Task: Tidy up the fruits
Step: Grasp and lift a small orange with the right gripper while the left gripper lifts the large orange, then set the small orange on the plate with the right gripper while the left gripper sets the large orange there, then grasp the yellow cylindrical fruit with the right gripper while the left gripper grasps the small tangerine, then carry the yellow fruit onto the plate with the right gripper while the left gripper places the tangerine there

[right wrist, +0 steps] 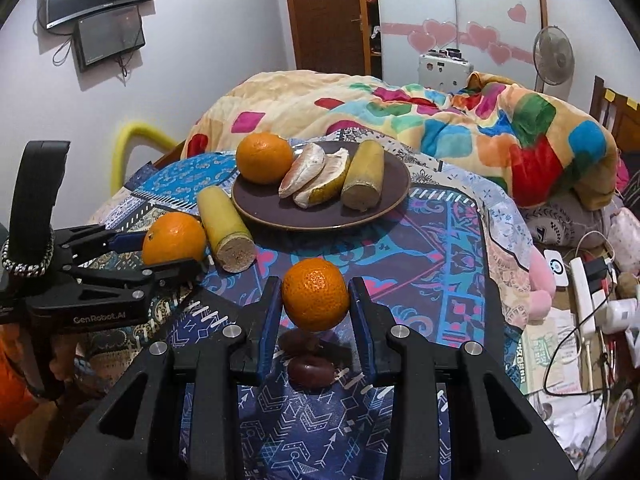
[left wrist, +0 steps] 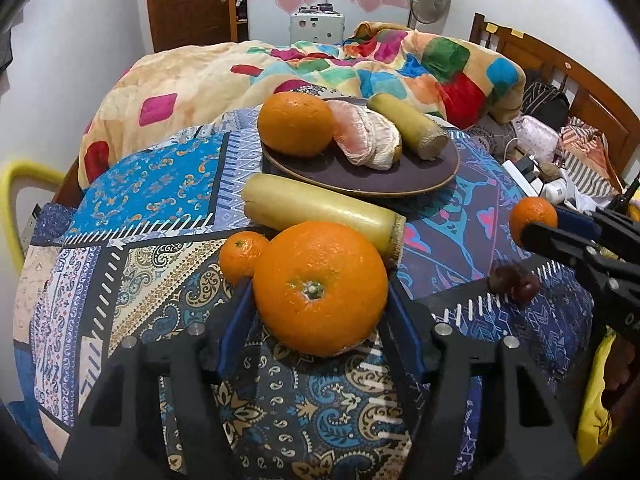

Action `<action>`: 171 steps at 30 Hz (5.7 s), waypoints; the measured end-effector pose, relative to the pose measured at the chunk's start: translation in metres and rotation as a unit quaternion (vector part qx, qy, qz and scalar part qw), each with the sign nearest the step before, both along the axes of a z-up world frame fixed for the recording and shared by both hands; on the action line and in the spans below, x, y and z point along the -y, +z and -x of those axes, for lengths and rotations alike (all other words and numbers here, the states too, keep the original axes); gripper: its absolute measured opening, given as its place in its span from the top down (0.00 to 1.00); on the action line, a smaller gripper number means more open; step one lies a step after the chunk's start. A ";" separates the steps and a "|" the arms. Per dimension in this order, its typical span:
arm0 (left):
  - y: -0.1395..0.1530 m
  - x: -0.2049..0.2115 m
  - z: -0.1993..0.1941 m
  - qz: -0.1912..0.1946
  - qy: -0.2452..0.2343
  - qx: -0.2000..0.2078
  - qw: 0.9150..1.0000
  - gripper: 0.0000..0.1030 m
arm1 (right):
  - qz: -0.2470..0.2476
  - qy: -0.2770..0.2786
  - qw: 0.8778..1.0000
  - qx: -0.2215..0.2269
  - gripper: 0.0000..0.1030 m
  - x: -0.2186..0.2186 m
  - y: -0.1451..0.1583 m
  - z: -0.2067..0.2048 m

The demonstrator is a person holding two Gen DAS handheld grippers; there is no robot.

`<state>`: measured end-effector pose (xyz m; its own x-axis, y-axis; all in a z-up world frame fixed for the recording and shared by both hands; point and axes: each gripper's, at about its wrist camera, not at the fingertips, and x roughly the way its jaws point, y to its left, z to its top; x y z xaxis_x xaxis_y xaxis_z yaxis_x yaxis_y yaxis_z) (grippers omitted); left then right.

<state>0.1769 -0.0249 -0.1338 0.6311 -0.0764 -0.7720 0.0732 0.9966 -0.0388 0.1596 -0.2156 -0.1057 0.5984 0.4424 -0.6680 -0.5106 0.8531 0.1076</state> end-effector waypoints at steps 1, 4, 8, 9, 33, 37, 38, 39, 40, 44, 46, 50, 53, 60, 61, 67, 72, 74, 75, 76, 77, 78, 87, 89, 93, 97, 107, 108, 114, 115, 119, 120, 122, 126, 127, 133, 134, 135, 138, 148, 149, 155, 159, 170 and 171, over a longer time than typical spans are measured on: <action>0.002 0.000 0.002 -0.001 -0.002 0.002 1.000 0.39 | -0.001 -0.001 1.000 0.001 0.70 0.001 0.001 0.000; 0.009 0.000 0.005 -0.003 -0.004 0.010 1.000 0.39 | -0.003 -0.003 1.000 0.003 0.70 0.001 0.002 -0.003; 0.023 -0.003 0.005 0.002 -0.004 0.025 1.000 0.39 | -0.007 -0.005 1.000 0.007 0.70 0.002 0.006 -0.007; 0.026 -0.003 0.005 0.002 -0.005 0.028 1.000 0.39 | -0.008 -0.005 1.000 0.008 0.70 0.002 0.008 -0.008; 0.029 0.017 -0.076 -0.005 -0.042 0.039 0.998 0.39 | -0.006 -0.011 1.000 0.010 0.70 -0.002 0.007 -0.071; 0.022 0.014 -0.088 -0.006 -0.039 0.028 0.999 0.39 | 0.004 0.001 1.000 0.008 0.70 -0.011 0.001 -0.075; 0.020 0.013 -0.090 -0.005 -0.039 0.026 0.999 0.39 | 0.006 0.004 1.000 0.008 0.70 -0.013 0.000 -0.075; 0.020 0.013 -0.091 -0.005 -0.040 0.028 0.999 0.39 | 0.008 0.009 1.000 0.007 0.70 -0.016 -0.001 -0.076; 0.020 0.014 -0.091 -0.008 -0.041 0.029 0.999 0.39 | 0.008 0.011 1.000 0.006 0.70 -0.018 -0.001 -0.077; 0.020 0.021 -0.095 -0.026 -0.047 0.034 0.998 0.39 | 0.004 0.021 1.000 -0.002 0.70 -0.025 -0.003 -0.082; 0.018 0.022 -0.098 -0.027 -0.050 0.030 0.998 0.38 | 0.004 0.024 1.000 -0.005 0.70 -0.026 -0.003 -0.084; 0.011 0.022 -0.102 -0.021 -0.053 0.016 0.998 0.38 | 0.003 0.029 0.999 -0.016 0.70 -0.028 -0.008 -0.088; 0.011 0.021 -0.101 -0.020 -0.052 0.019 0.998 0.38 | 0.010 0.029 0.999 -0.015 0.70 -0.030 -0.010 -0.088; 0.011 0.017 -0.099 -0.012 -0.043 0.014 0.999 0.34 | 0.021 0.029 0.999 -0.016 0.69 -0.032 -0.011 -0.088; 0.012 0.017 -0.098 -0.010 -0.043 0.015 0.999 0.34 | 0.021 0.028 0.999 -0.016 0.69 -0.032 -0.011 -0.088; 0.022 0.017 -0.081 -0.014 -0.044 0.027 0.999 0.32 | 0.017 0.029 0.999 -0.010 0.65 -0.031 -0.002 -0.081; 0.039 0.005 -0.063 -0.007 -0.032 0.047 0.998 0.27 | 0.010 0.030 0.999 0.008 0.64 -0.030 0.013 -0.066; 0.046 -0.002 -0.057 -0.004 -0.025 0.055 0.998 0.21 | 0.009 0.030 0.999 0.017 0.64 -0.031 0.019 -0.060; 0.049 -0.006 -0.053 -0.003 -0.020 0.060 0.998 0.20 | 0.008 0.031 0.999 0.019 0.64 -0.032 0.020 -0.058; 0.051 -0.010 -0.050 -0.003 -0.016 0.063 0.998 0.19 | 0.007 0.032 0.999 0.022 0.64 -0.033 0.022 -0.056; 0.053 -0.013 -0.047 -0.004 -0.013 0.064 0.998 0.19 | 0.005 0.034 0.999 0.023 0.64 -0.034 0.024 -0.054; 0.053 -0.017 -0.045 -0.006 -0.011 0.064 0.998 0.19 | 0.004 0.035 0.999 0.024 0.64 -0.035 0.024 -0.053; 0.025 -0.048 -0.030 -0.016 0.005 0.023 1.000 0.19 | 0.004 0.048 0.999 0.013 0.64 -0.049 0.016 -0.049; 0.017 -0.053 -0.029 -0.017 0.008 0.015 1.000 0.19 | 0.007 0.054 0.998 0.008 0.64 -0.053 0.013 -0.048; 0.003 -0.060 -0.029 -0.013 0.014 0.000 1.000 0.19 | 0.017 0.074 0.997 -0.005 0.62 -0.066 0.004 -0.043; -0.007 -0.062 -0.030 0.001 0.006 -0.013 1.000 0.27 | 0.032 0.092 0.995 -0.013 0.56 -0.080 -0.003 -0.038; -0.010 -0.052 -0.031 0.011 -0.040 -0.013 0.999 0.54 | 0.070 0.117 0.990 -0.036 0.57 -0.102 -0.019 -0.040; -0.010 -0.051 -0.030 0.011 -0.045 -0.013 0.999 0.59 | 0.074 0.118 0.990 -0.036 0.59 -0.104 -0.020 -0.040; -0.010 -0.041 -0.025 -0.012 -0.051 -0.005 0.999 0.67 | 0.078 0.115 0.990 -0.028 0.65 -0.102 -0.020 -0.034; -0.009 -0.041 -0.024 -0.012 -0.050 -0.005 0.999 0.67 | 0.077 0.115 0.990 -0.028 0.65 -0.102 -0.020 -0.033; -0.002 -0.045 -0.016 -0.005 -0.042 0.001 0.999 0.67 | 0.072 0.110 0.991 -0.034 0.66 -0.095 -0.018 -0.026; 0.001 -0.046 -0.013 -0.004 -0.039 0.005 0.999 0.67 | 0.071 0.107 0.991 -0.034 0.66 -0.093 -0.018 -0.023; 0.008 -0.047 -0.006 -0.002 -0.036 0.011 0.999 0.67 | 0.070 0.103 0.992 -0.035 0.67 -0.088 -0.017 -0.017; 0.020 -0.049 0.013 0.006 -0.030 0.023 0.999 0.67 | 0.065 0.094 0.993 -0.040 0.67 -0.074 -0.013 -0.001; 0.023 -0.049 0.018 0.008 -0.030 0.026 0.999 0.67 | 0.065 0.093 0.993 -0.041 0.67 -0.072 -0.012 0.001; 0.035 -0.049 0.043 0.014 -0.027 0.039 0.999 0.67 | 0.064 0.098 0.992 -0.041 0.69 -0.062 -0.003 0.025; 0.036 -0.049 0.047 0.015 -0.027 0.041 0.999 0.67 | 0.063 0.100 0.992 -0.033 0.69 -0.062 0.002 0.030; 0.037 -0.049 0.049 0.015 -0.027 0.042 0.999 0.67 | 0.063 0.102 0.992 -0.025 0.69 -0.063 0.006 0.033; 0.038 -0.049 0.055 0.014 -0.026 0.045 0.999 0.67 | 0.068 0.105 0.992 -0.015 0.69 -0.068 0.011 0.034; 0.030 -0.063 0.055 0.019 -0.016 0.039 0.999 0.67 | 0.089 0.096 0.991 -0.018 0.65 -0.095 -0.005 0.005; 0.028 -0.065 0.054 0.021 -0.016 0.037 0.999 0.67 | 0.090 0.095 0.991 -0.019 0.65 -0.096 -0.006 0.002; 0.019 -0.070 0.045 0.032 -0.011 0.029 0.999 0.67 | 0.111 0.096 0.989 -0.028 0.65 -0.105 -0.016 -0.014; 0.016 -0.069 0.038 0.035 -0.009 0.027 0.999 0.67 | 0.110 0.109 0.987 -0.042 0.65 -0.106 -0.017 -0.020; 0.030 -0.058 0.030 0.037 -0.013 0.041 0.998 0.67 | 0.094 0.102 0.990 -0.027 0.67 -0.099 -0.012 -0.014; 0.033 -0.057 0.029 0.036 -0.014 0.043 0.998 0.67 | 0.080 0.096 0.992 -0.025 0.67 -0.093 -0.007 -0.012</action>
<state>0.1483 0.0320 -0.1012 0.6919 -0.1493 -0.7064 0.1082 0.9888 -0.1030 0.1715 -0.1225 -0.1125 0.4768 0.4319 -0.7656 -0.6631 0.7485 0.0092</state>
